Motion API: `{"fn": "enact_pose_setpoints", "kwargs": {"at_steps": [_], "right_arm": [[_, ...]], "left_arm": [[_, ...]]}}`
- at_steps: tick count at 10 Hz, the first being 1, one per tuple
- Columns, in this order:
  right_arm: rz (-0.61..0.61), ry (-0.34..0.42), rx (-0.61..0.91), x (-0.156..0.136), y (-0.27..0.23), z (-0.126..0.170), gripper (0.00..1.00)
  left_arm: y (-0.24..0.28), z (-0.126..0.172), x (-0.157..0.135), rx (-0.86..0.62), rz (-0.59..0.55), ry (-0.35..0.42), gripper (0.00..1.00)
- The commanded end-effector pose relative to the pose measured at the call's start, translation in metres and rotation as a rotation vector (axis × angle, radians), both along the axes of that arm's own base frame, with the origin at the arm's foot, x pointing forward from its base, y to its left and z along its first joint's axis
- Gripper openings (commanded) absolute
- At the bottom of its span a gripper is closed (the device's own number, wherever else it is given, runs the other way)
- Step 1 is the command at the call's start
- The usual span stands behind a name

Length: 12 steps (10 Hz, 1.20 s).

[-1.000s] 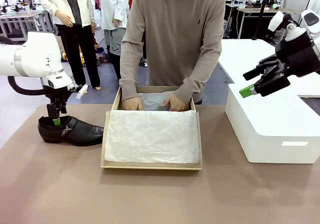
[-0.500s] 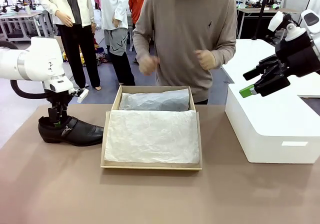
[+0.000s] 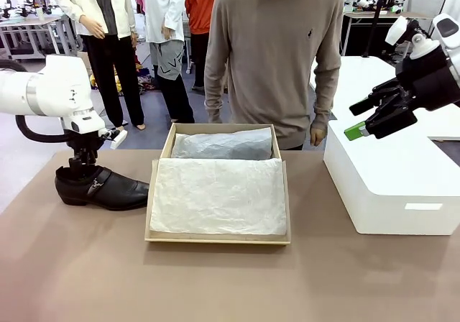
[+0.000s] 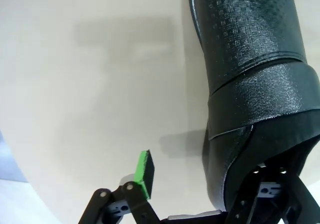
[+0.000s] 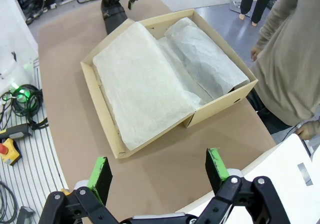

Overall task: Pack the shoes into the box.
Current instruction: Place the other shoe of the Shoes into the Shoes Box.

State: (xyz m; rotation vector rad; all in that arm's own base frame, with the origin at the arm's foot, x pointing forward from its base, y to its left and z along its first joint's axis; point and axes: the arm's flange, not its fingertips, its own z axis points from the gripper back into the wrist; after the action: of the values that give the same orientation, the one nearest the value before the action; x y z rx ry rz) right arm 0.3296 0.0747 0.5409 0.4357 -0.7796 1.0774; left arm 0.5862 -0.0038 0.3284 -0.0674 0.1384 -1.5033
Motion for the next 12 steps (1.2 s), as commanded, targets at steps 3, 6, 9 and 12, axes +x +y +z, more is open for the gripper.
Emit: {"fn": "enact_pose_setpoints", "kwargs": {"at_steps": [3, 6, 9, 12], "right_arm": [[0.028, -0.015, 0.022, 0.004, 0.0, 0.0, 1.0], [0.028, -0.015, 0.022, 0.004, 0.0, 0.0, 1.0], [0.028, -0.015, 0.022, 0.004, 0.0, 0.0, 1.0], [0.028, -0.015, 0.022, 0.004, 0.0, 0.0, 1.0]], "left_arm": [[0.005, 0.003, 0.005, -0.01, -0.022, 0.011, 0.0], [0.004, 0.004, 0.002, -0.007, -0.024, 0.001, 0.0], [0.005, 0.009, -0.001, 0.019, -0.022, -0.017, 0.0], [0.01, 0.027, 0.001, 0.039, -0.001, -0.005, 0.0]]}}
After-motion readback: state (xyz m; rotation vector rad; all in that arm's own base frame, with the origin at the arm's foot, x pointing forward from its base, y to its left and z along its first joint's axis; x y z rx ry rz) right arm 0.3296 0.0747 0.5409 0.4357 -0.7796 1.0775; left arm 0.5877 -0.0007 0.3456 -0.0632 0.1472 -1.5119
